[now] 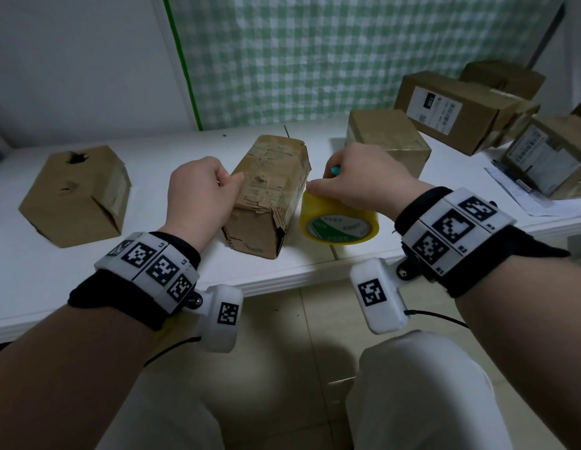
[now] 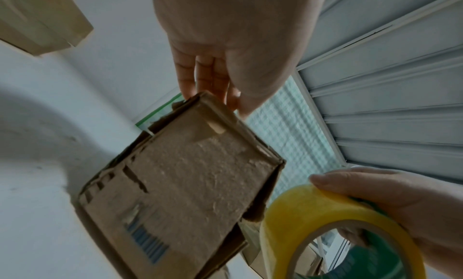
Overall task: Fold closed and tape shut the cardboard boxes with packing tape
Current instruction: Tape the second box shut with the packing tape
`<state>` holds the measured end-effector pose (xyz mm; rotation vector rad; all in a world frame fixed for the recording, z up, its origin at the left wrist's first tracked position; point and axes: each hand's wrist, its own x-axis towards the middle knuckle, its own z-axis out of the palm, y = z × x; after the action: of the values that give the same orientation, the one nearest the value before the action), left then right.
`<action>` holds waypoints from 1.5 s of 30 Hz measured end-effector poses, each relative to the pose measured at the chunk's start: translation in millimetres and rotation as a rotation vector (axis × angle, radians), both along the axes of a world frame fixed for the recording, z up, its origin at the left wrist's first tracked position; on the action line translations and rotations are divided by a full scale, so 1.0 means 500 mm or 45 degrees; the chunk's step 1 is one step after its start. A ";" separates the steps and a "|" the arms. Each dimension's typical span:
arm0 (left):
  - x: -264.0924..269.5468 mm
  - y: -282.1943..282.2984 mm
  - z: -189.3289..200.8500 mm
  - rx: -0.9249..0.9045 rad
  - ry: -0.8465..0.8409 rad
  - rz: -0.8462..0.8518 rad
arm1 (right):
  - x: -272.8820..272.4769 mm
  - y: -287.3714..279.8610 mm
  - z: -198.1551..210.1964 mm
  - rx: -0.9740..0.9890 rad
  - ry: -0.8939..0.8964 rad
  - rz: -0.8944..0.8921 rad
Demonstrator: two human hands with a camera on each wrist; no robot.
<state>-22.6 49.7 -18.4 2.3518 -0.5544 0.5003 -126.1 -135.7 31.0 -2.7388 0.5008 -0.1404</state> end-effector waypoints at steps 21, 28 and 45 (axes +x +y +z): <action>0.001 0.003 -0.020 0.075 -0.113 -0.028 | 0.026 0.024 -0.043 -0.157 0.026 -0.019; 0.001 0.002 -0.016 0.115 -0.156 -0.072 | 0.049 0.050 -0.054 -0.221 0.104 -0.039; -0.019 0.002 0.027 0.271 -0.036 -0.329 | 0.047 0.054 -0.053 -0.158 0.090 -0.030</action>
<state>-32.1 50.4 -4.8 2.4250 -0.9511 0.3703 -102.9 -108.8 4.7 -2.8684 0.5616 -0.0832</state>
